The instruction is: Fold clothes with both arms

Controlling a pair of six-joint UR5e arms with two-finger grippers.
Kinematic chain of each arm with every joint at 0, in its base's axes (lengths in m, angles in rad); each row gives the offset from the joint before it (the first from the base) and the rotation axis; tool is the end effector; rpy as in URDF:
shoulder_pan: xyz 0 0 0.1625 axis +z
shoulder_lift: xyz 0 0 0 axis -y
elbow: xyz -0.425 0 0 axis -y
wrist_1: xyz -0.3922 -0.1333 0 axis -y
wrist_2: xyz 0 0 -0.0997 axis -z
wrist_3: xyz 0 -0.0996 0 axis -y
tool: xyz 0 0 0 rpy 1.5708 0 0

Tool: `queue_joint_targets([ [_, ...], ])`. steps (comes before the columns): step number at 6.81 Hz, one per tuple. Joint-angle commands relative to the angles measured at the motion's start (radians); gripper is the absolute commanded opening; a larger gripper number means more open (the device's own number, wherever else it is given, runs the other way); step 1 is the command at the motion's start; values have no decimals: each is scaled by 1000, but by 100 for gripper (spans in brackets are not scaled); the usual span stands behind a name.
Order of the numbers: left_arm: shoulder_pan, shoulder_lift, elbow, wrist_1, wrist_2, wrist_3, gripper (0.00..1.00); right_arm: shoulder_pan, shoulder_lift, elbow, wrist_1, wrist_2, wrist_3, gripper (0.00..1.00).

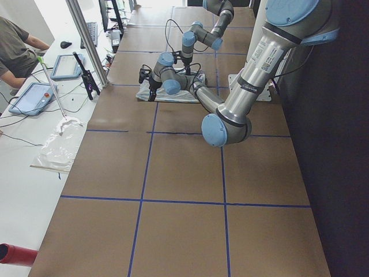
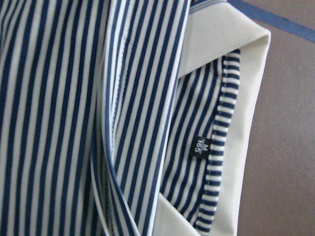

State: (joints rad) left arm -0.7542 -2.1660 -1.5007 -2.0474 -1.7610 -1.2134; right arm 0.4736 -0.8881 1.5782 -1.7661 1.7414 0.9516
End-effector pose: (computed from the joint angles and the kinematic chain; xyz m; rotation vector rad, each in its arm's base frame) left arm 0.4418 -0.5721 0.2865 0.3802 0.9428 -0.2669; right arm -0.5743 -0.4251 0.2816 0.1139 -0.5093 -0.1845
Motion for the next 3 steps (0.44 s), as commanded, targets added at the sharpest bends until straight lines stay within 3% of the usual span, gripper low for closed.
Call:
queue_joint_targets([
  [1, -1, 0, 0, 0, 0, 0, 100, 11, -3, 2, -27, 1, -17, 100],
  [3, -1, -2, 0, 0, -2, 0, 100, 34, -31, 16, -50, 1, -30, 100],
])
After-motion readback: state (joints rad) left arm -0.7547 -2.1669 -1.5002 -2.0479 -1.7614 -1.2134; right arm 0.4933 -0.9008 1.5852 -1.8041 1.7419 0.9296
